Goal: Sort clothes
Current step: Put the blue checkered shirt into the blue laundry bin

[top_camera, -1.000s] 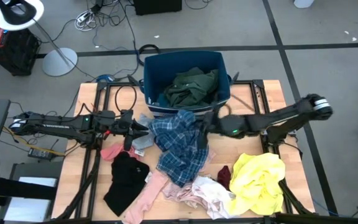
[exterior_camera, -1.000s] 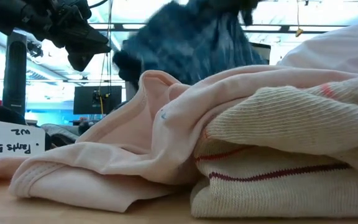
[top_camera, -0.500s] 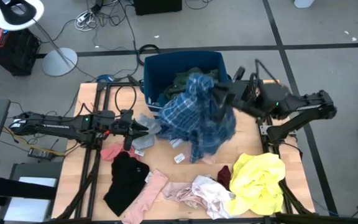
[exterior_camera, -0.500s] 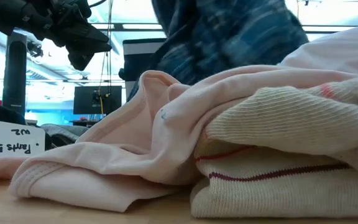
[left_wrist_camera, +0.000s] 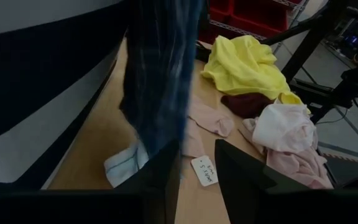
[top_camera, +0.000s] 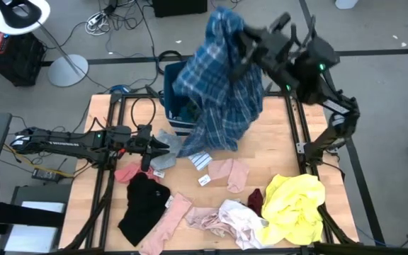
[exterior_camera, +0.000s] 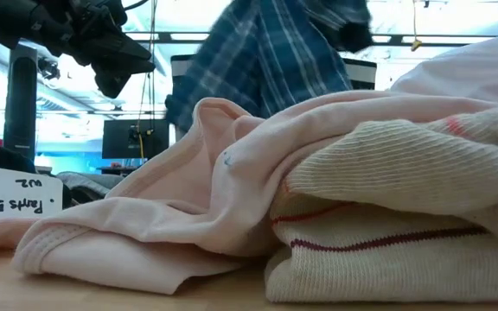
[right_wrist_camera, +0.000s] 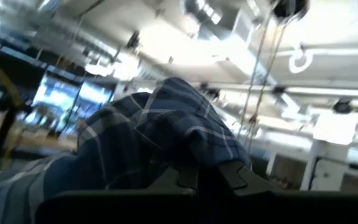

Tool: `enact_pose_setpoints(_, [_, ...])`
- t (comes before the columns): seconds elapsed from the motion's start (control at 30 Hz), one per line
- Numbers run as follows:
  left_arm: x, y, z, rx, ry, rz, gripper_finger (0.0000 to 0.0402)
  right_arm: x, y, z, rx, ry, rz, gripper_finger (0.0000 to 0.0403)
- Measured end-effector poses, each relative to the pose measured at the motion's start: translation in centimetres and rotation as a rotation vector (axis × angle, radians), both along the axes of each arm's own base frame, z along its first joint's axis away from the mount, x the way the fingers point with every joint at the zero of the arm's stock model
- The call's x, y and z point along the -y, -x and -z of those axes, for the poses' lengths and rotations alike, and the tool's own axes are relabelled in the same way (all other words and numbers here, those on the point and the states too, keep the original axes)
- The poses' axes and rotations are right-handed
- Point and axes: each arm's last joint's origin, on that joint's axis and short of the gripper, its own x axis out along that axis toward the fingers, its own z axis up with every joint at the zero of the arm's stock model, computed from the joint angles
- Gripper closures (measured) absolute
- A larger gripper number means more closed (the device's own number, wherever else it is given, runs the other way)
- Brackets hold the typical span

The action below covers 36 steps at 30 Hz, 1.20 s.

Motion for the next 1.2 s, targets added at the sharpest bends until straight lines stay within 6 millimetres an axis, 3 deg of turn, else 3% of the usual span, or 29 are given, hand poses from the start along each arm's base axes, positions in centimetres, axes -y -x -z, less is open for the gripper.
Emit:
enact_pose_setpoints(0.17, [0.0,0.0,0.0,-0.001,-0.008,0.002,0.0296,3.7,-1.1,-0.7,0.038,0.032,0.063,0.0397])
enact_pose_setpoints(0.33, [0.0,0.0,0.0,-0.002,-0.008,0.002,0.0296,6.7,-2.8,0.9,-0.026,-0.038,0.110,0.0397])
enact_pose_setpoints(0.57, [0.0,0.0,0.0,-0.002,-0.008,0.003,0.0296,9.1,-5.8,6.1,-0.370,-0.243,0.214,0.0397])
enact_pose_setpoints(0.83, [0.0,0.0,0.0,-0.002,-0.011,0.004,0.0296,9.3,-5.7,12.0,-0.719,-0.545,0.269,0.0397])
enact_pose_setpoints(1.07, [0.0,0.0,0.0,0.001,-0.011,0.003,0.0296,10.4,-7.2,17.0,-0.852,-0.833,0.096,0.0393])
enact_pose_setpoints(1.2, [0.0,0.0,-0.1,0.009,-0.011,0.003,0.0296,11.6,-8.6,20.2,-0.904,-0.921,0.114,0.0385])
